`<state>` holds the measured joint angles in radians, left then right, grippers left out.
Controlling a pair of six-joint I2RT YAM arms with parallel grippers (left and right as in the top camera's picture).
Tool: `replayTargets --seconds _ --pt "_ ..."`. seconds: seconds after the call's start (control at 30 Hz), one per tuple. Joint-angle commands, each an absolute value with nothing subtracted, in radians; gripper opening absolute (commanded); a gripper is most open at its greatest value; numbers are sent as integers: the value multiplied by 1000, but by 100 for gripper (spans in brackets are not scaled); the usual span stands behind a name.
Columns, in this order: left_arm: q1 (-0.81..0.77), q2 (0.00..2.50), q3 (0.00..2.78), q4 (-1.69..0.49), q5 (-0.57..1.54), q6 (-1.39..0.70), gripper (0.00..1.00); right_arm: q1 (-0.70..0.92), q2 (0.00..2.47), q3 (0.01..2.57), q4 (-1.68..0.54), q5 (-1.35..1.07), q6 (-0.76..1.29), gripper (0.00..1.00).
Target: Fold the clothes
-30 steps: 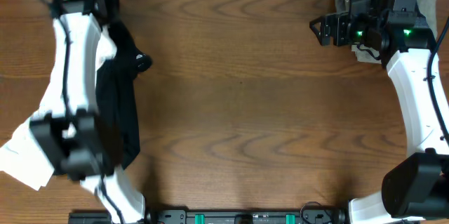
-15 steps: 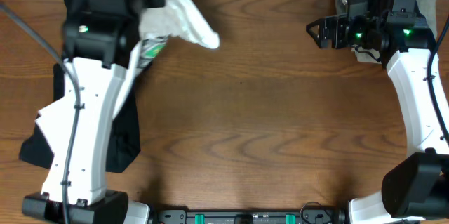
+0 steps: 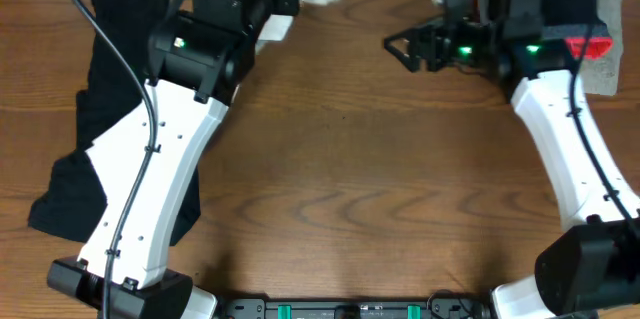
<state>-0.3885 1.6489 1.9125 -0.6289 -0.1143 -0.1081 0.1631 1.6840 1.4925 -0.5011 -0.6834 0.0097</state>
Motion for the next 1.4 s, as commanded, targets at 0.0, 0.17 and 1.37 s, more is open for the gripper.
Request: replayTargets --seconds 0.0,0.17,1.37 --pt "-405 1643 1919 -631 -112 -118 6 201 1720 1489 -430 -648 148 76" --pt "-405 1643 1919 -646 -112 -134 6 204 1778 1489 -313 -654 277 75" --pt "-405 1642 1919 -702 -44 -136 6 308 1871 1489 -193 -638 199 76"
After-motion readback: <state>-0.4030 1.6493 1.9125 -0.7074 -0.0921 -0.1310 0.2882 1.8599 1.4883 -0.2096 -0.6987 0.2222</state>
